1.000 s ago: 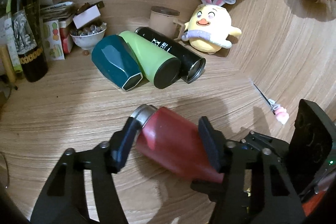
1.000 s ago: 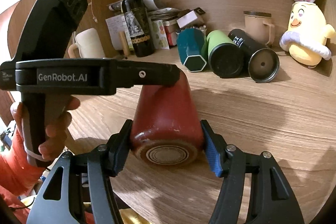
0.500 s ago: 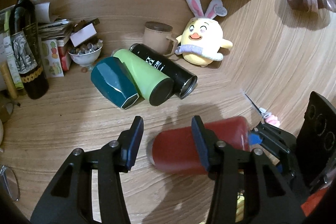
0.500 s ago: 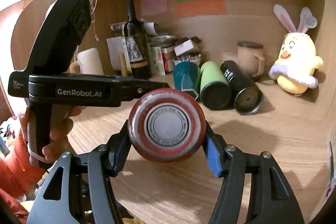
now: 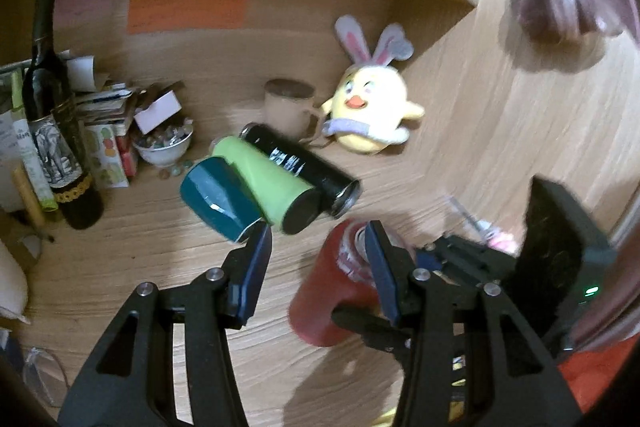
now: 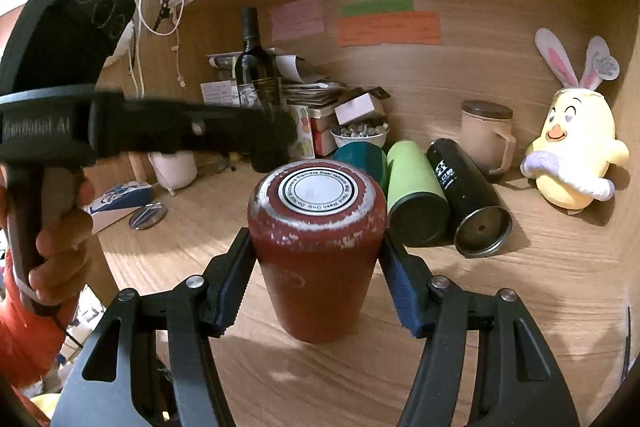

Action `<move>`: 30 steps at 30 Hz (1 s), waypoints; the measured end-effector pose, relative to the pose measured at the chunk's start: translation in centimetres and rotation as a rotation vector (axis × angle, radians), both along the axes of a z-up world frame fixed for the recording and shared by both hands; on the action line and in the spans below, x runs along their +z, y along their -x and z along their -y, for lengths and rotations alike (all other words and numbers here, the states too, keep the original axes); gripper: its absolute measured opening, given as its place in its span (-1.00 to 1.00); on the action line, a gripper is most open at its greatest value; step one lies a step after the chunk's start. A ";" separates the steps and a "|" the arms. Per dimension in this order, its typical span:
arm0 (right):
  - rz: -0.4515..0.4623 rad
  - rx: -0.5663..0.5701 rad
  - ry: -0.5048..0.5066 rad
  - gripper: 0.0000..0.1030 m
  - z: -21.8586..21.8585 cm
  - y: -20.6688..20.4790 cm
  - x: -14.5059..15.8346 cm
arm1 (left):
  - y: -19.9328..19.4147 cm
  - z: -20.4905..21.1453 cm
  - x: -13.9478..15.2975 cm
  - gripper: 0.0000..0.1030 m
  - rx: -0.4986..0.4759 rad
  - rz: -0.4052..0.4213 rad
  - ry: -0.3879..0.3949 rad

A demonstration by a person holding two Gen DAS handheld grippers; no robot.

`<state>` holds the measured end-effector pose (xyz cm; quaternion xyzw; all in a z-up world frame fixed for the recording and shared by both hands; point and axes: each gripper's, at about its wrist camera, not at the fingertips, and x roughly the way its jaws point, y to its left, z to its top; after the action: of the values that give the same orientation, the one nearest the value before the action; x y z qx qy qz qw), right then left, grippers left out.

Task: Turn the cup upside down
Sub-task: 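Lower the inverted thermos onto the desk and open the right tool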

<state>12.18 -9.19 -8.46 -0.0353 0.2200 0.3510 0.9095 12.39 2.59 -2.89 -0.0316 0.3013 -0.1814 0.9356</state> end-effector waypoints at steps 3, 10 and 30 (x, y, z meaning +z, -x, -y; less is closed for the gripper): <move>0.001 -0.002 0.009 0.14 -0.4 -0.1 0.0 | -0.2 -0.5 -0.3 -0.07 0.010 -0.002 0.016; -0.030 0.020 0.017 0.16 -1.0 -0.3 -0.3 | 0.0 -1.1 -0.7 0.00 0.039 0.001 0.019; 0.099 -0.144 -0.021 0.80 6.4 6.1 5.2 | 8.8 1.0 2.4 0.92 0.237 0.259 -0.085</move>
<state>6.10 -15.63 -3.22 -0.0273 0.1730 0.2849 0.9424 3.62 1.62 -0.46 -0.0036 0.1796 -0.0597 0.9819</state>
